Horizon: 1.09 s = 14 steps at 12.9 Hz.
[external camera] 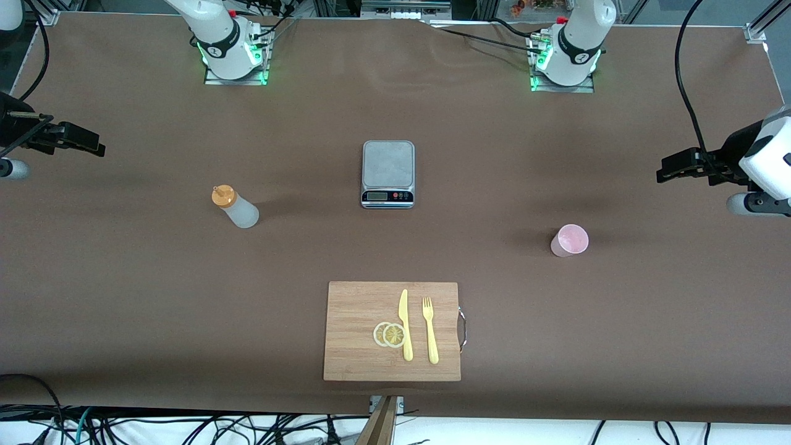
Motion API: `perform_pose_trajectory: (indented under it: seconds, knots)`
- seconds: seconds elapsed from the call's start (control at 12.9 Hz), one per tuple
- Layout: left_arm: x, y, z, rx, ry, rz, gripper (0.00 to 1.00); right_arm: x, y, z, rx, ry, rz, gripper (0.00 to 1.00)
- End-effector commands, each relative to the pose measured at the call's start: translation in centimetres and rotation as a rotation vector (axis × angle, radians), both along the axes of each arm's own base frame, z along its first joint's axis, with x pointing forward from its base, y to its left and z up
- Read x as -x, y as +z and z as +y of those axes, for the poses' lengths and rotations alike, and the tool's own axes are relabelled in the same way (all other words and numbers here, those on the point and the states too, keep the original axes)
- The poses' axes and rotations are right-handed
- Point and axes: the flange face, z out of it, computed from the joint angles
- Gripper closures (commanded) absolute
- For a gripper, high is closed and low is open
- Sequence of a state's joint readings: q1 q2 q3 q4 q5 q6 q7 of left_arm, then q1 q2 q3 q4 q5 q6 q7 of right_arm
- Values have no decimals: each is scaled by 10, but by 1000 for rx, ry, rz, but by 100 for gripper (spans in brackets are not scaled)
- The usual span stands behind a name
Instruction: Add sauce to pink cup with both arms
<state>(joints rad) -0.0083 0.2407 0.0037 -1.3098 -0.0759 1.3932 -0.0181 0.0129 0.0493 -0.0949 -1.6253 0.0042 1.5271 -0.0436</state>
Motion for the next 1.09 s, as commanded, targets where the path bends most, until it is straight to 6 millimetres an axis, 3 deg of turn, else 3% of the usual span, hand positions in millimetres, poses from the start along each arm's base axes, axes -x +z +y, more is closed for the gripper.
perform_pose_trajectory:
  seconds: [0.0, 0.62, 0.85, 1.01]
  knots:
    - [-2, -2, 2, -16, 5, 7, 0, 0, 6, 0, -3, -5, 1, 0]
    - [-2, -12, -2, -16, -1, 25, 0, 0, 7, 0, -3, -5, 0, 0]
    - [-8, -53, -20, -24, -39, 38, 0, 0, 6, 0, -3, -5, 1, 0]
    - [-15, -94, -21, -25, -37, 20, 0, 0, 6, 0, -3, -5, 1, 0]
